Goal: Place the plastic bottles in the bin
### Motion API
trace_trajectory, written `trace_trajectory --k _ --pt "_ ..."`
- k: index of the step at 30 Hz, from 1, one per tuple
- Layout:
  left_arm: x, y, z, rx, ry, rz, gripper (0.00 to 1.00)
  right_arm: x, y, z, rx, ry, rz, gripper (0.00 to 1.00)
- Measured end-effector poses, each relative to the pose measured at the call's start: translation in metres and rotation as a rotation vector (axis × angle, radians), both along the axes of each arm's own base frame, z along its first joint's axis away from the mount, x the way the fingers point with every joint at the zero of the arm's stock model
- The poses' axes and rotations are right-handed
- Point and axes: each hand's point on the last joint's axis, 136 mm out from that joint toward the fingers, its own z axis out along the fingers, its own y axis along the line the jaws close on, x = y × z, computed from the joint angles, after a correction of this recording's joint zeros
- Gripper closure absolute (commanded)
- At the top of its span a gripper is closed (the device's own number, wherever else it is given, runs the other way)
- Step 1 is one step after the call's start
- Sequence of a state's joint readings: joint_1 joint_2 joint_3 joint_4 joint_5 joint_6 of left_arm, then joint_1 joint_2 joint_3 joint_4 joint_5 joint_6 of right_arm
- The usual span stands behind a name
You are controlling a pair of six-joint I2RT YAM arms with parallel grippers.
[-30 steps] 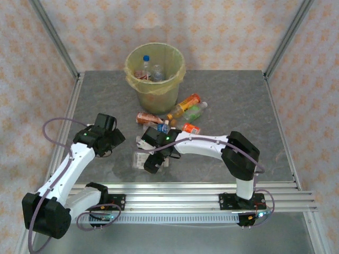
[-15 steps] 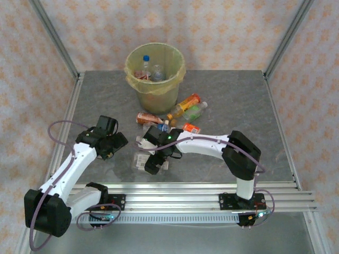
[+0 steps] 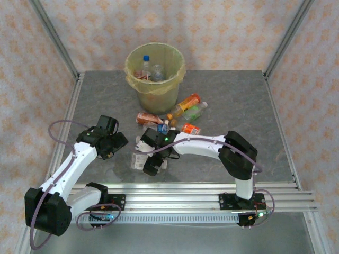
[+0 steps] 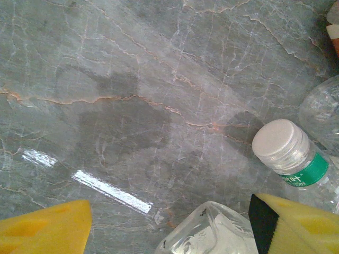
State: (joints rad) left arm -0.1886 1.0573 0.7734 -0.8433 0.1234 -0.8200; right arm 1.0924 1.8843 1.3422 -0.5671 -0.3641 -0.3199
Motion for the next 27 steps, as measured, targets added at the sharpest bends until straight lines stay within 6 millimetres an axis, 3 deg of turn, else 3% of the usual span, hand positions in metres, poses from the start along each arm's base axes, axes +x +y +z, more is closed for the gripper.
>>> trace_trajectory --k 13,27 --pt "0.008 -0.002 0.002 -0.002 -0.008 0.0 0.21 0.005 0.01 -0.002 0.012 0.031 0.002 0.01" --pt "0.011 -0.002 0.006 0.008 -0.003 -0.026 0.37 0.035 0.001 0.006 0.014 0.014 -0.21 0.01"
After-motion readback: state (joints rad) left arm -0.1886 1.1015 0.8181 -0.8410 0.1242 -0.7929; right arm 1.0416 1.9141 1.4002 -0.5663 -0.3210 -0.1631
